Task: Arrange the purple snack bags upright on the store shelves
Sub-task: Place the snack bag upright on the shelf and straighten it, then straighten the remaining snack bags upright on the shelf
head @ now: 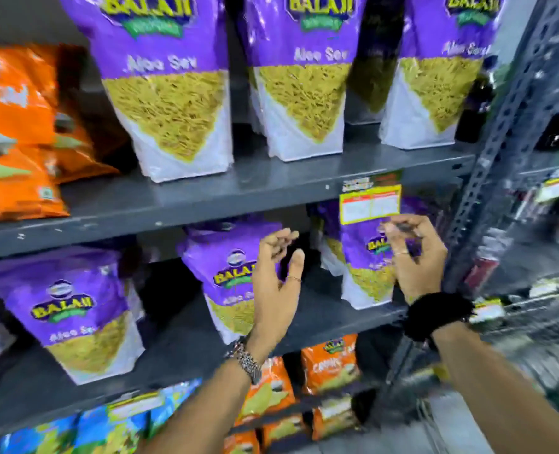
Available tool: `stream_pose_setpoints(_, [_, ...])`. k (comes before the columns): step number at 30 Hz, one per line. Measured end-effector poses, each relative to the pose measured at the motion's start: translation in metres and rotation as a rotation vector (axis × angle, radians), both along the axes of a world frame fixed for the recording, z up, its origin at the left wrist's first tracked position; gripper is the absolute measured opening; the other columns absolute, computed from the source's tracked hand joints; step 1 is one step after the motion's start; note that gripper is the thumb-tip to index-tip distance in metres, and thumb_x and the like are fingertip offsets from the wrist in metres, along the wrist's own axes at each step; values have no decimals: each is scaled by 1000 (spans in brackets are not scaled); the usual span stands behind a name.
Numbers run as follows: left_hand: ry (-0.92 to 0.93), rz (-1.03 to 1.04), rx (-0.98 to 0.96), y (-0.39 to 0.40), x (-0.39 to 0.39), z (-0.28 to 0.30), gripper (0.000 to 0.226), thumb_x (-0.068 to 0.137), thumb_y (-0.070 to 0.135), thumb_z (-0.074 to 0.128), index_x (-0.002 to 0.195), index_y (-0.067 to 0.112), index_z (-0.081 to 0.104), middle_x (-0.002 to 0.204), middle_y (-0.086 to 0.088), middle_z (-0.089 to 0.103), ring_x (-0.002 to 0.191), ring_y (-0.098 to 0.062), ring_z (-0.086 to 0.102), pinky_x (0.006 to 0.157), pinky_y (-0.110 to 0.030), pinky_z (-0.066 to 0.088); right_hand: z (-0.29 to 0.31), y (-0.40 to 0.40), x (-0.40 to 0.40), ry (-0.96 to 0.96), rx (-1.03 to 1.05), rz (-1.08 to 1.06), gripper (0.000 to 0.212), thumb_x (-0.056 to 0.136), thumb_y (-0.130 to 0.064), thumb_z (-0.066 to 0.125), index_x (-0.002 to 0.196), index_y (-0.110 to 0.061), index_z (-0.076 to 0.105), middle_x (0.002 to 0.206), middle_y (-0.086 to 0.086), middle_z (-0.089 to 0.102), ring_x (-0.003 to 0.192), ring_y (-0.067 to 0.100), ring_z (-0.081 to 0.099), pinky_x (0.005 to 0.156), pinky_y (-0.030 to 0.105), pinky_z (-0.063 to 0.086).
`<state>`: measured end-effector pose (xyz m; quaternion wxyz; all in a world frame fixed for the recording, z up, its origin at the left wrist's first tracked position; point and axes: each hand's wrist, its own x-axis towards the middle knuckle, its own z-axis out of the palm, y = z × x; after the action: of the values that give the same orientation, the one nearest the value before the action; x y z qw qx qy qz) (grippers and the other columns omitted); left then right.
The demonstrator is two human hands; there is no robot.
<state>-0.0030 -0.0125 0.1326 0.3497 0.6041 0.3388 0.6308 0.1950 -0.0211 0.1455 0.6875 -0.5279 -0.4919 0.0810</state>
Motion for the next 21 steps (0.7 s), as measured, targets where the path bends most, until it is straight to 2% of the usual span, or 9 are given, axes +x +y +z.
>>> stream_pose_setpoints(3, [58, 17, -137, 18, 49, -40, 26, 87, 19, 52, 113, 23, 48, 115, 4, 60, 110, -8, 58, 100, -24, 44, -36, 9, 47, -13, -132, 1, 10, 82, -30, 59, 84, -39, 56, 82, -7, 62, 78, 7, 58, 77, 29, 47])
stream_pose_setpoints(5, [66, 29, -193, 28, 68, -65, 26, 87, 19, 52, 111, 27, 48, 111, 5, 60, 104, -3, 58, 96, -23, 46, -58, 13, 63, -2, -222, 31, 10, 78, -37, 58, 86, -40, 54, 87, -5, 62, 78, -1, 56, 74, 16, 45])
stream_pose_setpoints(6, [101, 33, -222, 36, 68, -72, 26, 87, 17, 53, 112, 25, 49, 112, 4, 59, 101, -1, 58, 95, -21, 46, -62, 17, 59, 13, -259, 61, 12, 78, -36, 59, 89, -39, 54, 90, -4, 61, 79, -1, 55, 73, 14, 44])
stream_pose_setpoints(8, [145, 85, -371, 51, 140, -108, 31, 89, 11, 54, 119, 14, 49, 119, -3, 57, 103, -4, 56, 89, -9, 45, -97, 37, 122, 66, -429, 144, 19, 83, -25, 61, 102, -25, 56, 99, 1, 58, 81, 0, 53, 72, 16, 43])
stream_pose_setpoints(10, [155, 91, -462, 57, 138, -115, 37, 90, 11, 53, 127, 7, 45, 126, -4, 53, 113, -13, 53, 86, -5, 41, -107, 44, 114, 95, -520, 150, 33, 87, -16, 57, 118, -8, 49, 113, 10, 55, 90, 6, 55, 73, 13, 42])
stream_pose_setpoints(12, [176, 78, -582, 67, 148, -127, 46, 91, 13, 52, 134, 6, 38, 138, -7, 46, 126, -19, 46, 98, -17, 37, -115, 56, 117, 143, -605, 165, 46, 90, -19, 52, 131, -2, 39, 131, 17, 49, 115, 22, 52, 83, 12, 38])
stream_pose_setpoints(15, [278, 21, -769, 83, 159, -143, 64, 89, 21, 56, 145, 12, 24, 151, -7, 34, 137, -22, 36, 112, -32, 32, -126, 67, 125, 260, -794, 189, 61, 93, -37, 42, 143, -6, 26, 148, 15, 38, 136, 25, 36, 108, 29, 28])
stream_pose_setpoints(18, [360, -51, -841, 91, 165, -158, 71, 83, 20, 64, 144, 19, 28, 147, -2, 41, 134, -20, 42, 110, -37, 38, -142, 78, 136, 358, -933, 203, 65, 93, -50, 33, 142, -8, 30, 150, 15, 35, 138, 28, 32, 111, 30, 23])
stream_pose_setpoints(21, [346, -92, -815, 96, 170, -168, 53, 77, 12, 68, 126, 17, 48, 126, -4, 62, 119, -21, 57, 99, -38, 48, -144, 86, 138, 398, -989, 234, 65, 94, -48, 31, 139, -2, 32, 151, 15, 33, 139, 28, 31, 109, 27, 23])
